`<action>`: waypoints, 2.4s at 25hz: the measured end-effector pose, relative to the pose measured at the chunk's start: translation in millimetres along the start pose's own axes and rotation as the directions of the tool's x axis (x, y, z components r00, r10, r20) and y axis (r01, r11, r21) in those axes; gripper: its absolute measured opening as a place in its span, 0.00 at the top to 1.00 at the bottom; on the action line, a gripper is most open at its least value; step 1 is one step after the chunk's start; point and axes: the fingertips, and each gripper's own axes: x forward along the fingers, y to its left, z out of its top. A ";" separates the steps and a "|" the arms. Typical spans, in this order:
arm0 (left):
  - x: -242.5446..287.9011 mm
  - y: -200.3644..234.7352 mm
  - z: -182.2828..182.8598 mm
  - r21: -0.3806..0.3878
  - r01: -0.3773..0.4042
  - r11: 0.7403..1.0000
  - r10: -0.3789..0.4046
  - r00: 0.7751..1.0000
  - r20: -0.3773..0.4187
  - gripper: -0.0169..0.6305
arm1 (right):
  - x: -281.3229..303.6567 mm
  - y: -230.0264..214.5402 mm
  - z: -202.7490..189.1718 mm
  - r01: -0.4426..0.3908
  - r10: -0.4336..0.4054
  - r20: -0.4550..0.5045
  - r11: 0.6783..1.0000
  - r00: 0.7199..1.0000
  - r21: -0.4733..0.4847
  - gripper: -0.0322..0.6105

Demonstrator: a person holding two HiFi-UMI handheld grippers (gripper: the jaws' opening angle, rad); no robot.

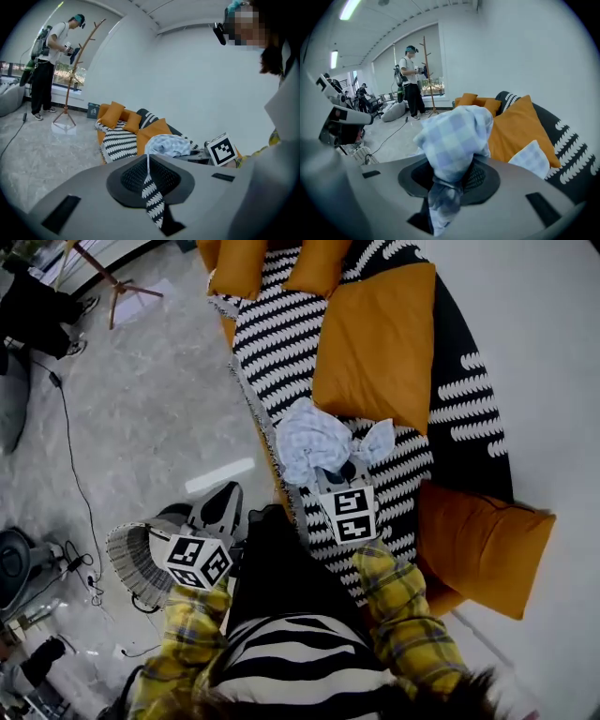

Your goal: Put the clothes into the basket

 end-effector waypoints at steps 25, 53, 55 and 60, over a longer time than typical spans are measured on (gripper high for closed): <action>-328.0 138.8 -21.4 -0.275 -0.411 0.869 0.483 0.825 0.293 0.94 | -44.1 352.1 85.7 -0.424 0.460 0.010 0.825 0.888 -0.375 0.74; -538.6 229.3 -174.7 -0.598 -0.569 0.564 0.785 0.595 0.174 0.94 | -48.5 678.3 -53.6 -0.731 0.639 -0.464 0.238 0.613 -0.639 0.50; -537.3 232.3 -174.5 -0.598 -0.567 0.566 0.782 0.598 0.174 0.94 | -48.8 678.2 -52.9 -0.735 0.650 -0.452 0.252 0.611 -0.630 0.50; -533.5 239.7 -170.0 -0.592 -0.553 0.586 0.764 0.620 0.177 0.94 | -45.5 674.2 -49.1 -0.742 0.646 -0.442 0.305 0.622 -0.597 0.59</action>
